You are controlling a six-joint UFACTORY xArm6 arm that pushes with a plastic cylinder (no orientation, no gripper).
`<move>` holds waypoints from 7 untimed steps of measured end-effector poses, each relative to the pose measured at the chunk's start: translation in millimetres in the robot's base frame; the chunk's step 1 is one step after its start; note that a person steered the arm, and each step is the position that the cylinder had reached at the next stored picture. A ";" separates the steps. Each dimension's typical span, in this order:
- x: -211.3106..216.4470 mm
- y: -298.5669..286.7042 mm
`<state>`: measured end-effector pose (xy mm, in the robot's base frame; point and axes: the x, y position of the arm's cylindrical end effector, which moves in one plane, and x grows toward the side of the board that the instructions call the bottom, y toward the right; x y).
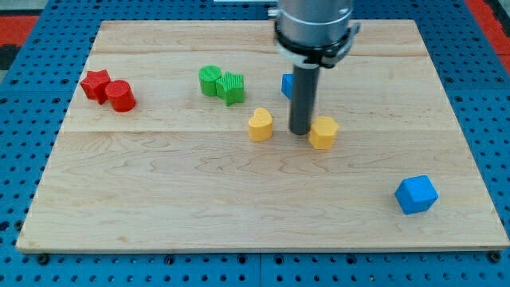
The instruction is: Slide the yellow hexagon towards blue cube
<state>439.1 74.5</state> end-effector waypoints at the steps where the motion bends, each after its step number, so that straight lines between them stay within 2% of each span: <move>1: 19.8 39.3; 2: 27.5 44.7; 4: 16.1 96.4; 5: 12.7 85.7; 6: 30.3 30.1; 7: 25.1 -54.4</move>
